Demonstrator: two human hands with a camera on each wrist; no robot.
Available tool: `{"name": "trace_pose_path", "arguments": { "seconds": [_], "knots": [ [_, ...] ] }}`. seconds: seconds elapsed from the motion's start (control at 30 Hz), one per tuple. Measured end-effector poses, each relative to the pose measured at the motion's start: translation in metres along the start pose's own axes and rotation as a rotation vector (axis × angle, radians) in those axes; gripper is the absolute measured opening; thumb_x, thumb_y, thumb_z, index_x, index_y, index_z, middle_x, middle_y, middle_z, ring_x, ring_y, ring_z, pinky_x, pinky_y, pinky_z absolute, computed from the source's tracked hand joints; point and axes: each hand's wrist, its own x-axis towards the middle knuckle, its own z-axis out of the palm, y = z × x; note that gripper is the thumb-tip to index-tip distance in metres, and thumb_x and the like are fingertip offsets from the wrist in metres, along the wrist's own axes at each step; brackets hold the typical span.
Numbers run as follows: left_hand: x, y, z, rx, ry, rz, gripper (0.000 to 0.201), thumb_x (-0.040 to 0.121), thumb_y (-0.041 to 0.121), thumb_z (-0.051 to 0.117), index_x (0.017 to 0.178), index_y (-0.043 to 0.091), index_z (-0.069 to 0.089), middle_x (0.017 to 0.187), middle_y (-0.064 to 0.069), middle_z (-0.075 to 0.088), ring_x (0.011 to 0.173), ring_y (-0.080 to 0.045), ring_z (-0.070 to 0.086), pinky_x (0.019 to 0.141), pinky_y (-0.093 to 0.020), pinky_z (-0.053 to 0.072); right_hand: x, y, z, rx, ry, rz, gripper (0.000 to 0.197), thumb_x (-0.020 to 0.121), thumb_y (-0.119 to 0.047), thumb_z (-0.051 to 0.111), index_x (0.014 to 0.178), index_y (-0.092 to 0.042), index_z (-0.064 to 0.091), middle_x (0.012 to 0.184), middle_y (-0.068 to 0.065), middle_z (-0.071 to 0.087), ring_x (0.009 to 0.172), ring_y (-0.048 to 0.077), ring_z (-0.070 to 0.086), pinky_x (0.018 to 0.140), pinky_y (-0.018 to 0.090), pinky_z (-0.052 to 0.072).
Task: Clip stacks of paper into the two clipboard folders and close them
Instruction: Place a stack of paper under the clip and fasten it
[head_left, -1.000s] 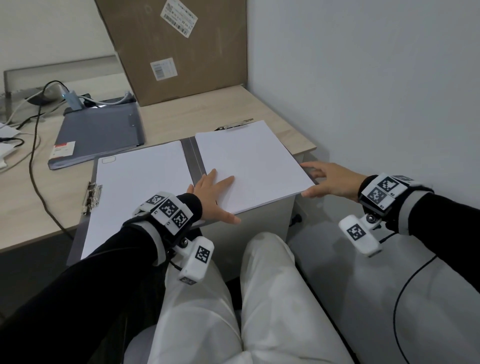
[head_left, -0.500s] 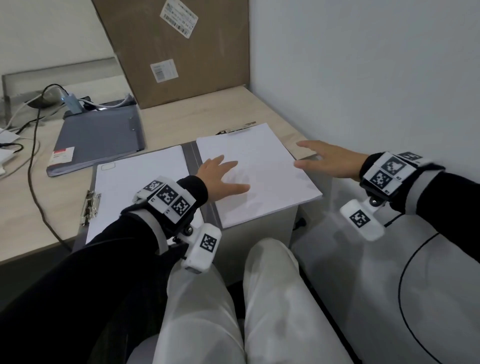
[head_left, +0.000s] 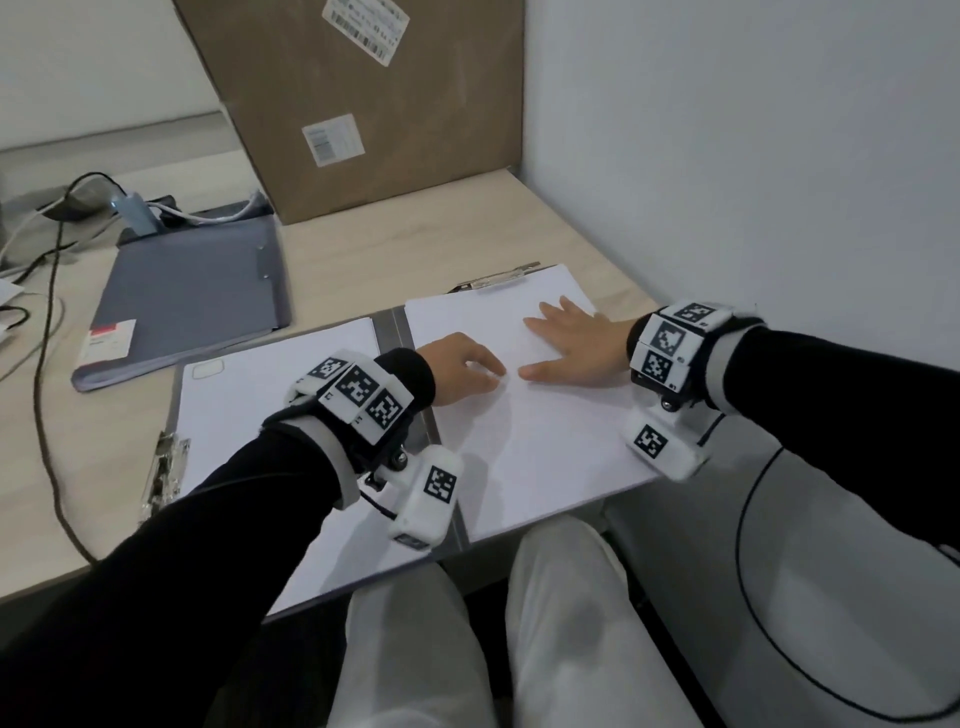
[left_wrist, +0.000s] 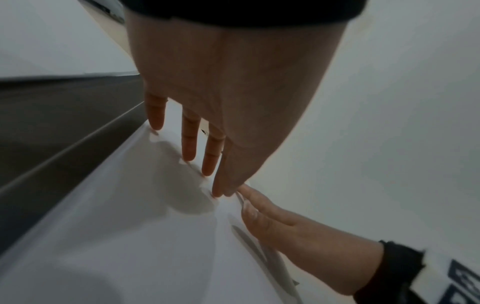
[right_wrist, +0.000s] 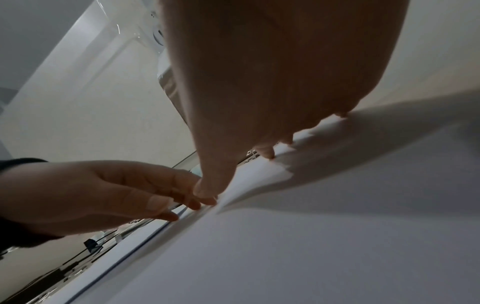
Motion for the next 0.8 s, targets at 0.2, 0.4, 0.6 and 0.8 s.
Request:
{"name": "trace_pose_path", "arguments": {
  "seconds": [0.2,0.4,0.6,0.8],
  "knots": [
    [0.013,-0.015,-0.006,-0.13,-0.06,0.027,0.033,0.093,0.014,0.045,0.119,0.025,0.063,0.133,0.001,0.047,0.113,-0.011,0.048,0.101,-0.024,0.036,0.017,0.003,0.006,0.05,-0.009,0.011,0.09,0.084,-0.074,0.027,0.151,-0.028,-0.011,0.16,-0.003,-0.02,0.147,0.018,-0.019,0.119,0.049,-0.007],
    [0.032,-0.015,-0.028,-0.223,-0.017,0.015,0.027,0.093,0.015,0.049,0.112,0.02,0.068,0.116,0.004,0.064,0.104,-0.01,0.055,0.092,-0.019,0.042,0.02,0.0,0.013,0.016,-0.005,0.025,0.097,0.078,-0.081,0.028,0.15,-0.032,-0.017,0.158,-0.005,-0.024,0.146,0.017,-0.022,0.118,0.049,-0.008],
    [0.085,0.011,-0.057,-0.305,0.252,0.027,0.034,0.091,0.012,0.05,0.124,0.014,0.061,0.132,-0.003,0.058,0.118,-0.017,0.054,0.085,-0.014,0.037,0.023,0.0,0.013,0.02,-0.024,0.039,0.101,0.074,-0.084,0.029,0.149,-0.034,-0.018,0.158,-0.006,-0.025,0.146,0.017,-0.023,0.118,0.05,-0.009],
    [0.133,0.027,-0.052,-0.068,0.224,-0.031,0.044,0.096,0.016,0.04,0.14,0.017,0.043,0.153,-0.003,0.033,0.14,-0.021,0.033,0.111,-0.026,0.026,0.025,0.002,0.015,0.034,-0.01,0.039,0.1,0.073,-0.085,0.028,0.148,-0.037,-0.019,0.157,-0.008,-0.026,0.146,0.016,-0.023,0.118,0.05,-0.01]
  ]
}}
